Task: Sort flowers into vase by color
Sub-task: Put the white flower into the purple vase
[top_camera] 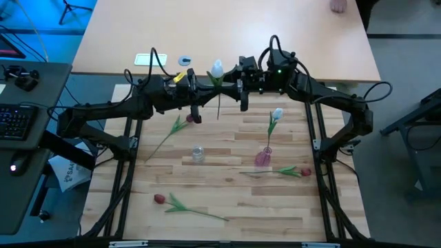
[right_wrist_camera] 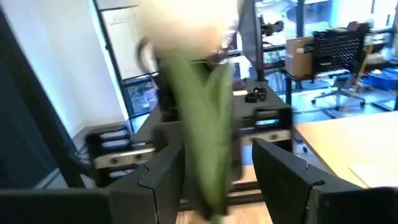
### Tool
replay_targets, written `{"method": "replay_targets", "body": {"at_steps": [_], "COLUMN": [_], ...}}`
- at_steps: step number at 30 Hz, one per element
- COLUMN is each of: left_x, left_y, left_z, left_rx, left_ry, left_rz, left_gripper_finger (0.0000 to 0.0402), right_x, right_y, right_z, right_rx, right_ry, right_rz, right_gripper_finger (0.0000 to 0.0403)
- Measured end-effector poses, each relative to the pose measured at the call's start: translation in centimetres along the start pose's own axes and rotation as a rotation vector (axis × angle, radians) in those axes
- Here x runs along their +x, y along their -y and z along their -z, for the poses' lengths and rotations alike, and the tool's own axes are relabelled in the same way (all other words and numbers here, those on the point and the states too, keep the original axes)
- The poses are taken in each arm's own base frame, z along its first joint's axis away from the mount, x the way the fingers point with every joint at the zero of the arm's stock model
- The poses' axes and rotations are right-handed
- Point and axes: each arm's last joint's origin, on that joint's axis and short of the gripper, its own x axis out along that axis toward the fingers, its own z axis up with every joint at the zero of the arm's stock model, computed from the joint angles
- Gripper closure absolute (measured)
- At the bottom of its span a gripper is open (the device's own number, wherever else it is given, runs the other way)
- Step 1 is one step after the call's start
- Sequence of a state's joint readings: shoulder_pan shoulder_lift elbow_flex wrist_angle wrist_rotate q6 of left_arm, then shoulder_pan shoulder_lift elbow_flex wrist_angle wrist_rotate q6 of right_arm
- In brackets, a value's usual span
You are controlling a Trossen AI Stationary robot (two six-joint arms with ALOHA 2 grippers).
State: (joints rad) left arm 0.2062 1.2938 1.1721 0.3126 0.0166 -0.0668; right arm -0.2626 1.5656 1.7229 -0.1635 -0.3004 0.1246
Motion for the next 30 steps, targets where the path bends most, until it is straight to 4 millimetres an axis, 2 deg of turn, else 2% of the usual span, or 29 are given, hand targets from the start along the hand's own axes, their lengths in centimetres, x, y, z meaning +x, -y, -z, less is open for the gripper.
{"method": "replay_targets", "body": {"at_steps": [7,14,19,25,27,30], "left_x": [0.00,0.13,0.14,0.14,0.14,0.02], "left_y": [-0.01,-0.02,0.00,0.01,0.02,-0.10], "left_z": [0.00,0.16,0.16,0.13,0.11,0.12], "left_rx": [0.001,0.009,0.018,0.018,0.018,0.017], "left_ry": [0.000,-0.003,-0.003,0.000,0.003,-0.010], "left_rz": [-0.001,-0.001,-0.001,0.001,0.002,-0.008], "left_gripper_finger": [0.0401,0.0401,0.0401,0.0398,0.0393,0.0382], "right_x": [0.31,0.33,0.33,0.32,0.32,0.31], "right_y": [-1.07,-1.12,-1.11,-1.01,-1.02,-1.05], "right_z": [0.31,0.32,0.31,0.30,0.31,0.32], "right_rx": [-0.051,-0.044,-0.039,-0.044,-0.050,-0.052], "right_ry": [-0.019,-0.019,-0.018,-0.016,-0.016,-0.019], "right_rz": [-0.015,-0.011,-0.007,0.016,0.014,0.004], "right_gripper_finger": [0.0222,0.0230,0.0278,0.0381,0.0393,0.0389]}}
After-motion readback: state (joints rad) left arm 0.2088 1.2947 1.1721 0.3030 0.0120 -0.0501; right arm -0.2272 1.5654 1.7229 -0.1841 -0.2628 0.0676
